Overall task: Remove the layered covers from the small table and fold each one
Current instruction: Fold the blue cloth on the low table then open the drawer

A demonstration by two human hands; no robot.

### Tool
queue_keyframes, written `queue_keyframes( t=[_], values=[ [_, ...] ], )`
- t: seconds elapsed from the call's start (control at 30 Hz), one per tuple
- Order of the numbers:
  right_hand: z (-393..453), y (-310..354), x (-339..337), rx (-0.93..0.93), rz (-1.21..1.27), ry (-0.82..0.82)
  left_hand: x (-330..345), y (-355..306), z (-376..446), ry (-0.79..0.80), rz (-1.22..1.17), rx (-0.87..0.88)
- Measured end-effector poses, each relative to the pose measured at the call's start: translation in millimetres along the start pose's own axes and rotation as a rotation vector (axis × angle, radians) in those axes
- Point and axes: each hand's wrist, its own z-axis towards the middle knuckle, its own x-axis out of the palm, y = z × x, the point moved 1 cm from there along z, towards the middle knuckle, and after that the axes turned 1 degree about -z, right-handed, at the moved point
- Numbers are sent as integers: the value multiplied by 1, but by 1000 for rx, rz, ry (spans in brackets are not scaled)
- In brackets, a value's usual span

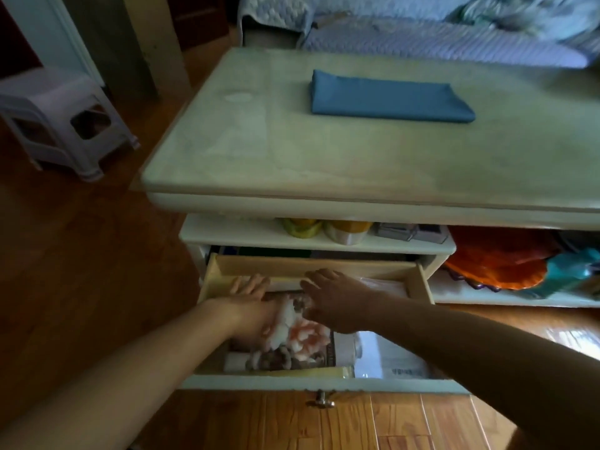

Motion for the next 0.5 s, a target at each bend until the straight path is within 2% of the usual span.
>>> queue_keyframes(
  t=[0.03, 0.07, 0.13, 0.2, 0.23, 0.27, 0.33, 0.4, 0.43, 0.5],
  values=[
    [-8, 0, -21, -46, 6, -84, -19, -7, -9, -40, -61, 43],
    [-18, -2, -44, -98, 16, -197, -41, -14, -19, -153, -142, 92],
    [-40, -12, -92, -158, 9, -475, -94, -26, -43, -543, -269, 155],
    [-57, -37, -135, -93, -11, -727, -147, -27, -59, -965, -400, 163],
    [-62, -54, -153, -27, -9, -809, -169, -24, -60, -1118, -443, 146],
    [-63, -71, -168, 43, -17, -855, -189, -19, -58, -1201, -448, 102],
    [-56, -107, -187, 158, -61, -830, -214, -9, -39, -1172, -363, -70],
    [-42, -137, -194, 237, -96, -771, -221, -2, -13, -1008, -220, -259],
    [-34, -150, -195, 265, -102, -746, -220, -1, -3, -973, -168, -315],
    [-16, -173, -199, 306, -127, -712, -217, 2, 8, -1018, -133, -337]
  ],
)
